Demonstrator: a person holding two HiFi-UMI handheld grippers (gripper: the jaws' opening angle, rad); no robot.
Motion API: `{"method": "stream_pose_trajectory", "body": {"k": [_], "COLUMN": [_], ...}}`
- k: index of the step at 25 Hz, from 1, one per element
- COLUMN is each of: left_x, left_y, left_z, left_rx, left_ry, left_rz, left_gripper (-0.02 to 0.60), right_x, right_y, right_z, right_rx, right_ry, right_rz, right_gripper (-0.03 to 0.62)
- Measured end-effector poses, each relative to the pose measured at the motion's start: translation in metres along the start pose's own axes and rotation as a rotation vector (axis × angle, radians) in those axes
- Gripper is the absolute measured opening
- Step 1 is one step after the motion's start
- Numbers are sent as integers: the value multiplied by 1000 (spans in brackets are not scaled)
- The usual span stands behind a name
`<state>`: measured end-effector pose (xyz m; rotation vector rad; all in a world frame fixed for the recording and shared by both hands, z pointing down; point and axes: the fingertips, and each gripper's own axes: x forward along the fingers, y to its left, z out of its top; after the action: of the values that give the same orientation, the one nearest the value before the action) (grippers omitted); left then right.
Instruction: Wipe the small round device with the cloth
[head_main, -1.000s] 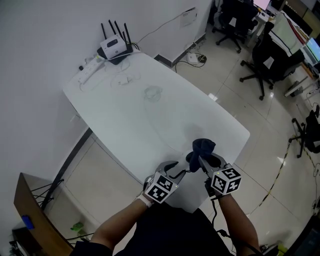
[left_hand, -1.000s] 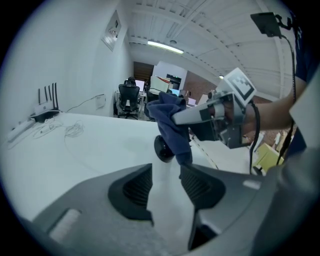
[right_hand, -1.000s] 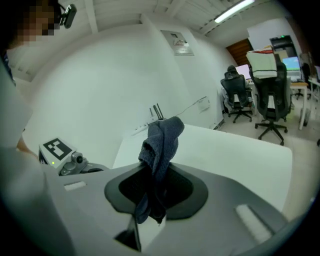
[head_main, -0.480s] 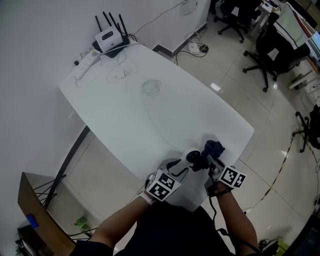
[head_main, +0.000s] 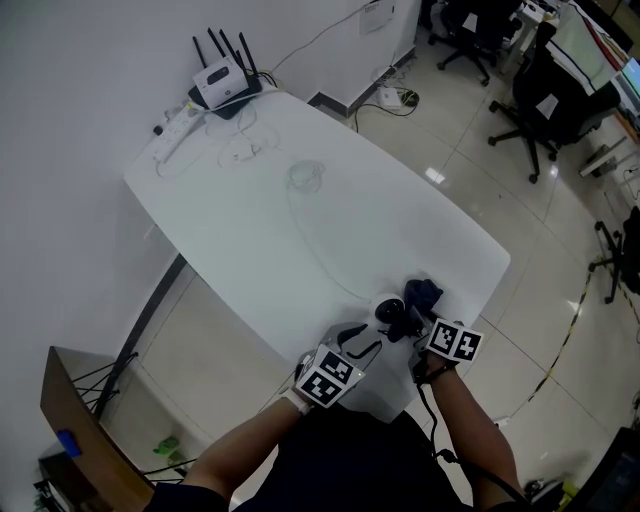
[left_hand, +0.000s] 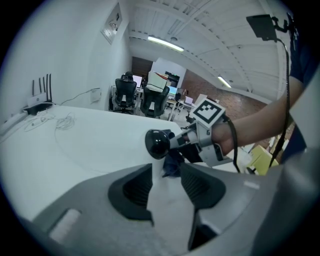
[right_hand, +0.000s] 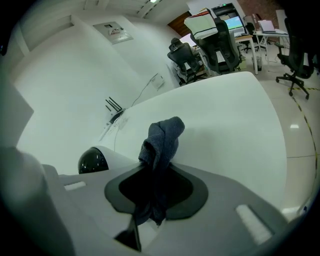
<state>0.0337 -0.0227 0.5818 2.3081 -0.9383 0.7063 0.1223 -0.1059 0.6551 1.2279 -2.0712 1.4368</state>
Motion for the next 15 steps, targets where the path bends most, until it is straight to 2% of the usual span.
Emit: {"method": "stream_pose_trajectory", "body": {"k": [5, 8, 11, 15], "left_x": [-12, -20, -28, -34], "left_y": [-5, -1, 0, 0], "left_z": [-1, -3, -8, -10], "left_rx": [4, 1, -7, -13], "left_ry": [-25, -37, -46, -62], "left_rz": [14, 31, 39, 53], "left_gripper": [176, 176, 176, 176], "right_x": [-22, -49, -74, -80], "right_y": [10, 24, 55, 98], "right_z": [10, 29, 50, 63], "right_rx": [19, -65, -302, -759], "right_ry": [-69, -162, -253, -302], "right_rz": [37, 27, 4, -34], "right_gripper": [84, 86, 86, 86]}}
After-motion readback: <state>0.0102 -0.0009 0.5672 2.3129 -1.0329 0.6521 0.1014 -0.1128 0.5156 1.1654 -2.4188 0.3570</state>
